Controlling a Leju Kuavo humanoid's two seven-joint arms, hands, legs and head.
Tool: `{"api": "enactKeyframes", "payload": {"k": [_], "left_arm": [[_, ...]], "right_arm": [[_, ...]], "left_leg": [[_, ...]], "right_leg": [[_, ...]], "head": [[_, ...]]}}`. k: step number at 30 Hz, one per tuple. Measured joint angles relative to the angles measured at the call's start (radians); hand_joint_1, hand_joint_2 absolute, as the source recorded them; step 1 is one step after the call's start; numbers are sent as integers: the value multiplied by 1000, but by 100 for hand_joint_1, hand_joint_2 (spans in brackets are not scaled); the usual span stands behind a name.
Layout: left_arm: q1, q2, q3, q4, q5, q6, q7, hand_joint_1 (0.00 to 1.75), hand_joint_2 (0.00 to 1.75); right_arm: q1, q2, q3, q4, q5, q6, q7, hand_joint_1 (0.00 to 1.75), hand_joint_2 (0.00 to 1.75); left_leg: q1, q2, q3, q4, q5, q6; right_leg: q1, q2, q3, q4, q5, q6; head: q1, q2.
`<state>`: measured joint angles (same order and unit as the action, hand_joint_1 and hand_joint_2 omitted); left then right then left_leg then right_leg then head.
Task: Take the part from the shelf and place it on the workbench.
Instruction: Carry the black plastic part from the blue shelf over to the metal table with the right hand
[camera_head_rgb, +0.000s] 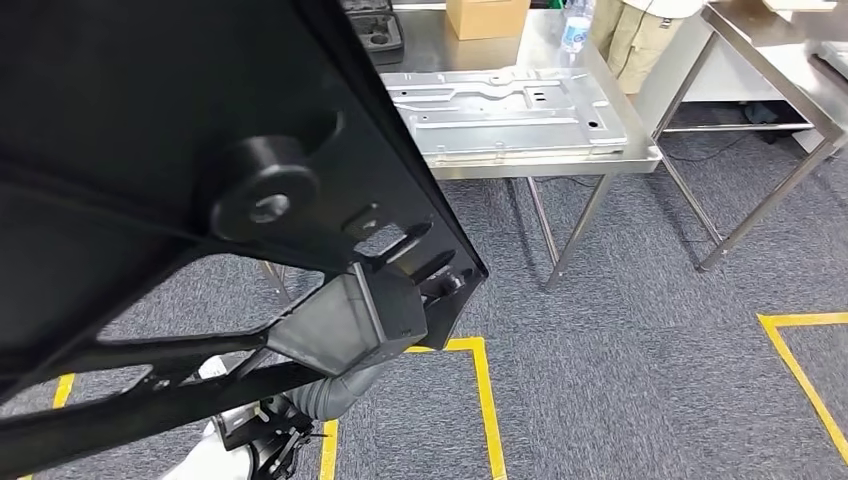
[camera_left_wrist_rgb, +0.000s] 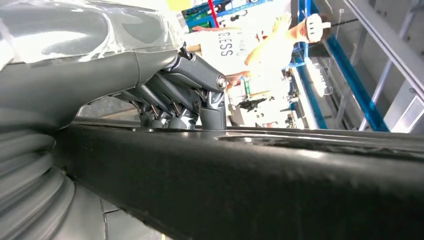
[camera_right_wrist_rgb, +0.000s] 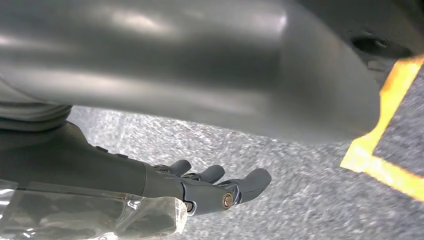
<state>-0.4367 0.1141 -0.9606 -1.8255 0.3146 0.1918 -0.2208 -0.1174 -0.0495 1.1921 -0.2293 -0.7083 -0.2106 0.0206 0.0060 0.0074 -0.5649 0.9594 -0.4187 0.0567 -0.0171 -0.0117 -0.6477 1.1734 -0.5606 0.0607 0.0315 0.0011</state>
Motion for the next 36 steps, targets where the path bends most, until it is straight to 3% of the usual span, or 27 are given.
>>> {"api": "enactKeyframes", "payload": {"k": [1,2,3,5,7,8,12,14,16,17,18,19,22,24,27,28,29,31,32,33,34,36], "left_arm": [[0,0,0,0,1,0,0,175,175],[1,0,0,1,1,0,0,175,175],[1,0,0,2,2,0,0,175,175],[0,0,0,3,2,0,0,175,175],[-1,0,0,3,3,0,0,175,175],[-2,0,0,4,3,0,0,175,175],[-3,0,0,4,3,0,0,175,175],[-4,0,0,4,3,0,0,175,175],[-4,1,0,6,3,0,0,175,175],[-3,2,0,7,3,0,0,175,175],[-2,2,0,8,3,0,0,175,175],[-2,2,0,8,3,0,0,175,175],[-4,3,0,8,3,0,1,175,175],[-6,3,0,8,5,0,1,175,175],[-7,3,0,8,9,0,1,175,175],[-8,3,0,8,10,0,1,175,175],[-8,3,0,8,11,0,1,175,175],[-8,3,0,8,12,1,1,175,175],[-8,3,0,8,11,1,1,175,175],[-7,3,0,8,11,2,2,175,175],[-6,3,0,8,10,3,2,175,175],[-6,3,0,8,9,5,2,175,175]], "right_arm": [[1,0,0,0,0,-1,-1,0,0],[1,0,0,0,-1,-2,-2,0,0],[2,0,0,0,-1,-3,-2,0,0],[2,-1,0,0,-2,-5,-3,0,0],[2,-2,0,0,-2,-7,-3,0,0],[1,-2,0,0,-2,-8,-3,0,0],[0,0,0,0,-1,-9,-3,0,0],[0,0,0,0,-1,-10,-3,0,0],[0,-1,0,0,-1,-10,-3,0,0],[0,-1,0,0,-1,-10,-3,0,0],[1,0,0,0,-1,-10,-4,0,0],[1,0,0,0,-1,-10,-4,0,0],[0,0,0,0,0,-10,-6,0,0],[0,0,0,0,0,-10,-6,0,0],[-1,0,0,0,0,-10,-6,0,0],[-1,0,0,0,0,-10,-6,0,0],[-1,0,0,0,0,-10,-6,0,0],[0,0,0,0,0,-10,-6,0,0],[1,0,0,0,0,-10,-6,0,0],[2,1,0,0,0,-10,-6,0,0],[2,0,0,0,0,-10,-6,0,0],[2,0,0,0,0,-10,-6,0,0]], "left_leg": [[-2,-1,0,0,0,1],[-4,-3,1,0,-1,1],[-5,-5,2,0,-1,1],[-6,-11,6,1,-2,-1],[-9,-15,7,2,-5,-8],[-10,-16,6,3,-6,-12],[-6,-16,-3,21,-20,-32],[-2,-15,-43,110,-72,-42],[0,-14,-107,251,-133,-48],[0,-14,-131,301,-148,-49],[0,-14,-138,316,-145,-49],[0,-14,-125,289,-124,-48],[-4,-11,-19,73,-33,-33],[-9,-9,11,5,-17,-25],[-8,-11,14,-5,-11,-12],[-5,-11,17,-8,-8,-7],[-2,-10,19,-10,-5,-3],[-1,-9,19,-10,-5,-1],[-1,-10,19,-10,-5,-1],[0,-11,19,-9,-5,-1],[1,-12,20,-9,-6,-2],[5,-15,24,-8,-9,-7]], "right_leg": [[0,1,-32,63,-21,1],[0,1,-50,95,-24,0],[0,1,-48,86,-6,-2],[1,3,6,-36,66,-9],[4,7,66,-164,115,-16],[6,9,79,-193,121,-19],[8,9,82,-205,124,-39],[5,7,82,-207,126,-48],[7,7,80,-207,127,-53],[7,6,79,-207,127,-53],[8,6,80,-206,127,-53],[8,6,80,-206,127,-53],[11,6,83,-205,125,-50],[15,5,82,-205,125,-44],[13,3,79,-200,120,-29],[12,3,70,-179,104,-23],[11,4,52,-135,78,-18],[7,6,-12,4,11,-7],[5,5,-42,64,-9,-4],[3,5,-57,92,-10,0],[1,5,-51,74,11,2],[-6,5,11,-60,83,5]], "head": [[0,0],[0,0],[0,0],[1,0],[2,0],[2,0],[2,0],[0,0],[-1,0],[-1,0],[-1,0],[-1,0],[-1,0],[-1,0],[-1,0],[0,0],[1,0],[3,0],[3,0],[3,0],[3,0],[6,0]]}}
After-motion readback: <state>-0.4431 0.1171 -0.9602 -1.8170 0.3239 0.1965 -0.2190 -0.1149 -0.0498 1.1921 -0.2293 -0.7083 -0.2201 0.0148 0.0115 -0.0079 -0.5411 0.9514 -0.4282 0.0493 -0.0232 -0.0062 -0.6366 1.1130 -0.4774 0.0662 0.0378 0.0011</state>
